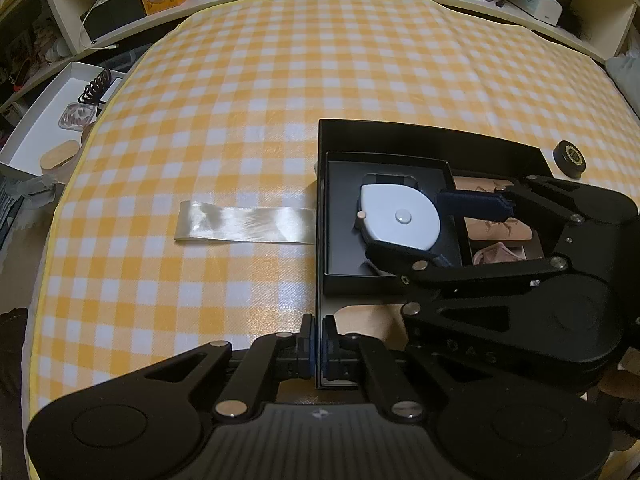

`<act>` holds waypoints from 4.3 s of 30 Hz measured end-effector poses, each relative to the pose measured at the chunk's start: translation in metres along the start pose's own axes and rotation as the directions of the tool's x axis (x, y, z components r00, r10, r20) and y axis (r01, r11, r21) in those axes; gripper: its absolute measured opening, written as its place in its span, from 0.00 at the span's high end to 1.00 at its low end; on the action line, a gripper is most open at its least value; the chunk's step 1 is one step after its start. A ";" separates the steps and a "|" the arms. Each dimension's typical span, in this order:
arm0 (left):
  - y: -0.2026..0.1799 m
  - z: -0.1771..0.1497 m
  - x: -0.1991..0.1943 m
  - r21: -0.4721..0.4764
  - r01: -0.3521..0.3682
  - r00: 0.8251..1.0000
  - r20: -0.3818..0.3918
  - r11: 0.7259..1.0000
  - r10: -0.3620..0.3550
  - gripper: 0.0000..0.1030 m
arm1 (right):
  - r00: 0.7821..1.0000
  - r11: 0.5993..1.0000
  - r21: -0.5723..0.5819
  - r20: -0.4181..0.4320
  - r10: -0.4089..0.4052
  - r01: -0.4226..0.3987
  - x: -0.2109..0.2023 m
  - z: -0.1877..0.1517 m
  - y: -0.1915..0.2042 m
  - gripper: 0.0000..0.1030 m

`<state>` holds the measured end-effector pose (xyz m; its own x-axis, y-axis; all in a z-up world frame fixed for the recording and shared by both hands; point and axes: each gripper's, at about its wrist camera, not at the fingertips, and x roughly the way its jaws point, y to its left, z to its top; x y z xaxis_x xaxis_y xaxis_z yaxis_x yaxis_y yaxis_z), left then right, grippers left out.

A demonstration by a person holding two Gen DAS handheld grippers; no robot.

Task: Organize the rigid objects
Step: 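Lower the tape measure into the black insert tray, open the right tool, then lift the right tool away and move it to the black round tin, then grasp the black round tin with the right tool, then lower the black tin onto the wooden tag in the box, release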

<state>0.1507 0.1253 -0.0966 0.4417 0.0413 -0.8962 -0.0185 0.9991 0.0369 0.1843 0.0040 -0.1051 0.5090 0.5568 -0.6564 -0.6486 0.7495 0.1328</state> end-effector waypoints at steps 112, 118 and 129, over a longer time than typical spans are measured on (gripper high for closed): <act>0.003 0.000 0.015 0.016 -0.007 0.999 -0.034 1.000 0.007 0.96 | 0.918 0.950 0.176 0.263 -0.298 0.258 -0.097 0.014 -0.168 0.52; 0.003 0.000 0.015 0.016 -0.007 0.999 -0.033 1.000 0.008 0.96 | 0.939 0.971 0.165 0.269 -0.215 0.175 -0.113 0.025 -0.139 0.51; 0.002 0.004 0.018 0.022 -0.009 0.999 -0.031 1.000 0.010 0.96 | 0.997 0.998 0.025 0.064 -0.053 0.052 -0.073 0.017 -0.073 0.51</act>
<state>0.1624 0.1282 -0.1113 0.4132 0.0510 -0.9092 -0.0024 0.9985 0.0549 0.2042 -0.0850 -0.0543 0.5781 0.5380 -0.6135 -0.6070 0.7860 0.1172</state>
